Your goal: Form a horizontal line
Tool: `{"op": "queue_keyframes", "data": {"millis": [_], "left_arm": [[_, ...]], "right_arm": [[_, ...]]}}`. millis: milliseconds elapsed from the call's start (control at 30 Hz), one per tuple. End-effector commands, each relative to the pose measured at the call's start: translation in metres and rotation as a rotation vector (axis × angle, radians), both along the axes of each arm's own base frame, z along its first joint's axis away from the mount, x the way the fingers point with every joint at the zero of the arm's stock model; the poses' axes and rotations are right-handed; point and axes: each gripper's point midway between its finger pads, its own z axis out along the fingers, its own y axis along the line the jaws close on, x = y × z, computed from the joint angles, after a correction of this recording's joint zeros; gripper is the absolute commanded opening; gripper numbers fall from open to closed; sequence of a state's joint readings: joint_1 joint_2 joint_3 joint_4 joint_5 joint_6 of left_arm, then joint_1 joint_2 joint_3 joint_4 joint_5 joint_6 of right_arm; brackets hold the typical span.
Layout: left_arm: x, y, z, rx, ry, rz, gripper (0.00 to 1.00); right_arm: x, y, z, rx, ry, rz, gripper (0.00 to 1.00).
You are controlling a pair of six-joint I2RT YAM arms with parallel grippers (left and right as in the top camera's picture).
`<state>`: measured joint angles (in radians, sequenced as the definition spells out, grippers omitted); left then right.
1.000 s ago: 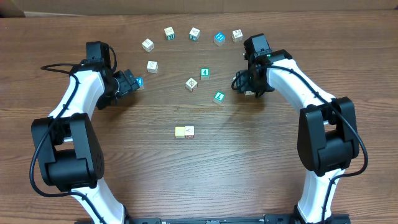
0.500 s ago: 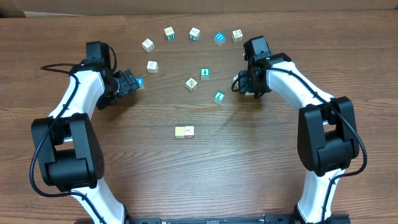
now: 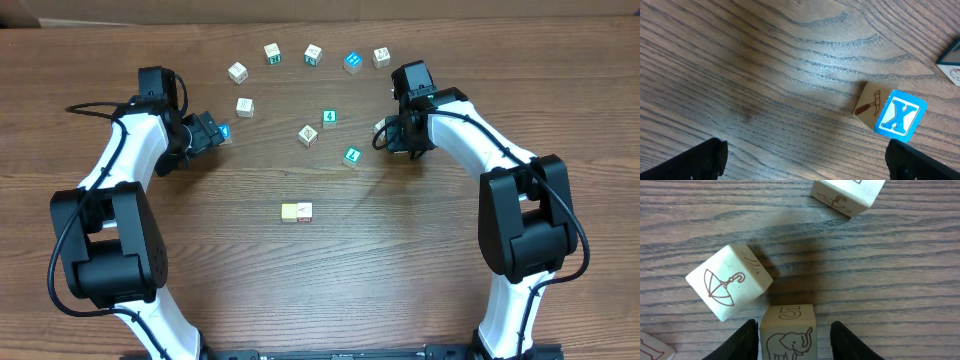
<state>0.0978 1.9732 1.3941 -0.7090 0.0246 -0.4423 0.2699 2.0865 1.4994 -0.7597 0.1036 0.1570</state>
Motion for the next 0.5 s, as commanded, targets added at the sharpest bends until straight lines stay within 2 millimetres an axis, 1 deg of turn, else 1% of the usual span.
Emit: {"op": "queue_keyframes", "data": {"millis": [0, 333, 467], "left_arm": [[0.0052, -0.0012, 0.0006, 0.007, -0.008, -0.005, 1.00], [0.0052, -0.0012, 0.0006, 0.007, -0.008, -0.005, 1.00], [0.0051, -0.0012, 0.0006, 0.007, -0.007, -0.005, 0.99]], "right_arm": [[-0.0011, -0.0025, -0.0031, -0.010, 0.004, -0.003, 0.44], [-0.0021, -0.0028, -0.0033, -0.011, 0.008, -0.003, 0.43], [-0.0020, -0.0028, -0.0033, -0.011, 0.008, -0.003, 0.37]]}}
